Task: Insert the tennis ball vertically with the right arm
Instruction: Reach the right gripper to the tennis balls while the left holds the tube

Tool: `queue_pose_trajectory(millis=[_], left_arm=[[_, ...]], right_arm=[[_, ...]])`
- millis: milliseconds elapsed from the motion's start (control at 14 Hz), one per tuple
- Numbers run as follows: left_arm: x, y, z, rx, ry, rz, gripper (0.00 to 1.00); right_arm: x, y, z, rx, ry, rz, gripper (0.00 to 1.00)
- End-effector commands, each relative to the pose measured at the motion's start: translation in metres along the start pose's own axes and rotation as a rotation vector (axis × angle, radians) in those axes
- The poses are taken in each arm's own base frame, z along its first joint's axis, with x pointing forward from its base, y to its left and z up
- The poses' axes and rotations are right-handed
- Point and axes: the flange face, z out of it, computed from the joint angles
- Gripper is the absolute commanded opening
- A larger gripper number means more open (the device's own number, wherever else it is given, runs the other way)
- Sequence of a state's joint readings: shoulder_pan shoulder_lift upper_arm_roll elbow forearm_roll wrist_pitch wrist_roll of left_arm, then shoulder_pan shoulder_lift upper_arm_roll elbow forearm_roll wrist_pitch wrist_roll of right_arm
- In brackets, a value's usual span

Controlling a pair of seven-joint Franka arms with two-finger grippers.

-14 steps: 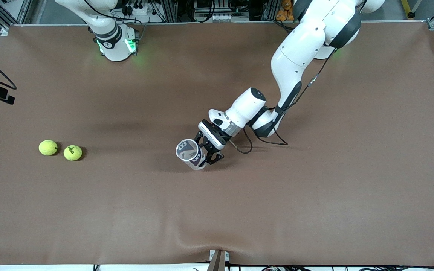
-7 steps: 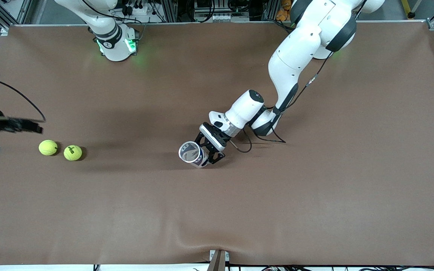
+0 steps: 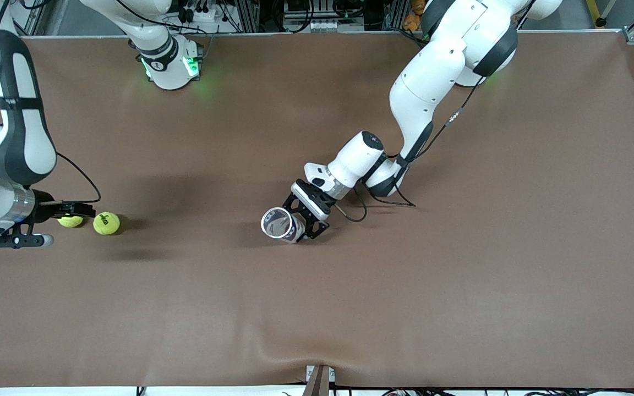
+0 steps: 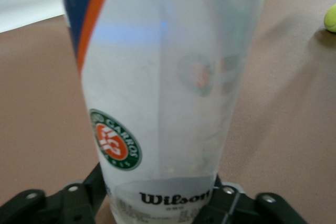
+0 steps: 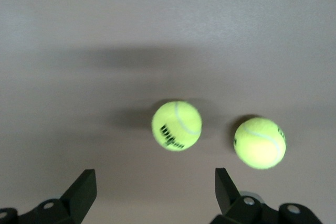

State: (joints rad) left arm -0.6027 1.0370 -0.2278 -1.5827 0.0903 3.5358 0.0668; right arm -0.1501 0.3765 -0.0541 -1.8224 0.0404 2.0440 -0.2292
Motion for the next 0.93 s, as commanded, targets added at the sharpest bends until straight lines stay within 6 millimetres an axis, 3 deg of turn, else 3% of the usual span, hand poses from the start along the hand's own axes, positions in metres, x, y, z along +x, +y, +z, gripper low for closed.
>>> queue_pose_trajectory(millis=[0,429,571,643,857], left_arm=[[-0.001,0.0,0.0,0.006,0.017,-0.02,0.81],[-0.011,0.003,-0.001,0.002,-0.005,-0.014,0.81],[-0.012,0.004,-0.002,0.0,-0.01,-0.01,0.88],[-0.011,0.004,-0.003,-0.001,-0.009,-0.011,1.0],[-0.011,0.004,-0.004,-0.002,-0.009,-0.009,1.0]], right_arm=[[-0.01,0.003,0.039,0.002,0.004,-0.012,1.0],[-0.008,0.004,0.086,-0.011,0.026,-0.017,1.0],[-0.006,0.006,0.096,-0.013,0.035,-0.015,1.0],[-0.005,0.006,0.103,-0.015,0.037,-0.014,1.0],[-0.003,0.006,0.12,-0.015,0.031,-0.016,1.0]])
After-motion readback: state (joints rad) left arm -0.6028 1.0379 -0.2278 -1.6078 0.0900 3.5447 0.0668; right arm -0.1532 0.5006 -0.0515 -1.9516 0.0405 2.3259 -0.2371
